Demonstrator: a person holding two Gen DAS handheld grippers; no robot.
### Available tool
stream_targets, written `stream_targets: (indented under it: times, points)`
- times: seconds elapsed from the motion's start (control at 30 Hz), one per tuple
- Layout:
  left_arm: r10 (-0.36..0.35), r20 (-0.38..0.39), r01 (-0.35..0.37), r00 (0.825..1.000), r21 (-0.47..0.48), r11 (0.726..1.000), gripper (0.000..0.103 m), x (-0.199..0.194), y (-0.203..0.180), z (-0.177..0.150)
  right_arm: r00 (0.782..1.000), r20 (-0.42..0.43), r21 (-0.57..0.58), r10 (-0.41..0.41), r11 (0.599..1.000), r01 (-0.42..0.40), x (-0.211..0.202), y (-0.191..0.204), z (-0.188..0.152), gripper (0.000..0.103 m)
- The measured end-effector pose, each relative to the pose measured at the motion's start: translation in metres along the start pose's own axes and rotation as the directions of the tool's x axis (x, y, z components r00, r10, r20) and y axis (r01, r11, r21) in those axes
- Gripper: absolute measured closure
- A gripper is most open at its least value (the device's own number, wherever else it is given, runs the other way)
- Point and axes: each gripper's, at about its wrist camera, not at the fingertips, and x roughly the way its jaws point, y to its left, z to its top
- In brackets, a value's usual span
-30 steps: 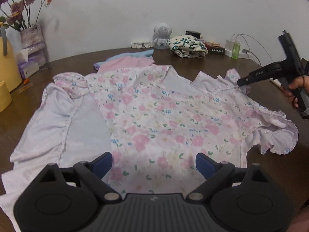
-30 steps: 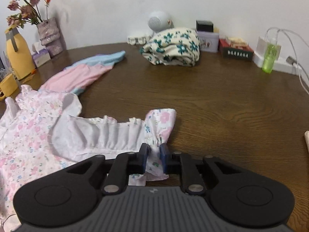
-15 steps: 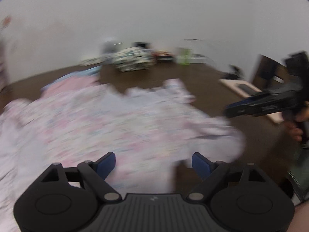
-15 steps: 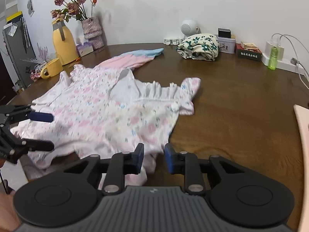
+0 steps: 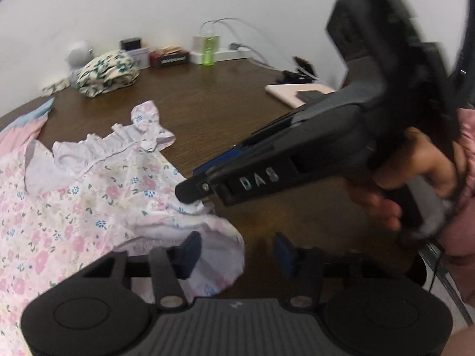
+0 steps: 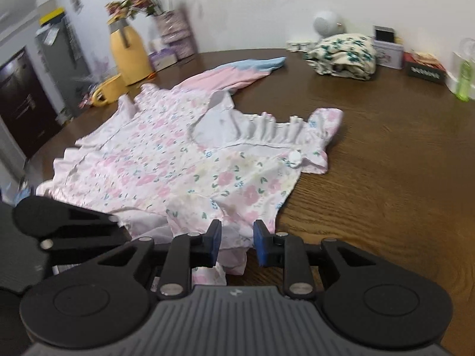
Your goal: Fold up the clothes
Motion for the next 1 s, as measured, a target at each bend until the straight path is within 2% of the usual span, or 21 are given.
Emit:
stream_targets:
  times: [0.03,0.1,0.2,0.37,0.67,0.73,0.8,0.83,0.9,0.93,1.0]
  points:
    - [0.014,-0.003,-0.014,1.0,-0.014,1.0,0.072,0.005,0.0,0.003,1.0,-0.01,-0.019,0.004,1.0,-0.005,0.001,0.001,0.002,0.079]
    - [0.034,-0.007,-0.034,0.999,-0.04,0.999,0.1,0.011,0.003,0.005,0.999,-0.042,-0.05,0.006,0.999,-0.008,0.005,0.002,0.002,0.086]
    - [0.033,-0.007,-0.033,0.999,-0.043,0.999,0.103,0.008,0.011,-0.001,0.998,-0.07,-0.08,0.004,0.997,-0.009,0.013,0.003,-0.002,0.092]
    - [-0.018,-0.036,0.016,0.999,-0.033,0.999,0.103,-0.013,0.029,-0.018,0.997,-0.072,-0.102,0.001,0.995,-0.009,0.017,0.002,-0.009,0.093]
    - [-0.035,-0.085,0.036,0.996,0.004,0.999,0.103,-0.035,0.045,-0.047,0.998,-0.048,-0.172,-0.045,0.984,0.036,0.016,0.01,-0.014,0.093]
    - [-0.048,-0.073,0.047,0.996,-0.005,0.999,0.099,-0.04,0.048,-0.049,0.997,-0.039,-0.18,-0.065,0.982,0.057,0.014,0.012,-0.015,0.092]
    - [-0.064,-0.038,0.063,0.997,-0.017,0.998,0.083,-0.049,0.052,-0.05,0.997,-0.001,-0.145,-0.072,0.987,0.071,0.004,0.011,-0.017,0.087]
    - [-0.068,-0.011,0.068,0.998,-0.019,0.998,0.078,-0.056,0.054,-0.05,0.997,0.037,-0.121,-0.068,0.99,0.072,-0.007,0.011,-0.018,0.085]
    - [-0.057,0.055,0.058,0.997,-0.016,0.998,0.052,-0.074,0.061,-0.053,0.992,0.113,-0.077,-0.064,0.994,0.073,-0.029,0.012,-0.022,0.068]
    - [-0.034,0.084,0.036,0.996,-0.021,0.999,0.045,-0.084,0.066,-0.056,0.987,0.145,-0.074,-0.067,0.994,0.078,-0.038,0.016,-0.026,0.064]
    - [0.017,0.136,-0.012,0.991,-0.035,0.999,0.021,-0.102,0.076,-0.063,0.976,0.207,-0.068,-0.074,0.994,0.089,-0.055,0.025,-0.034,0.048]
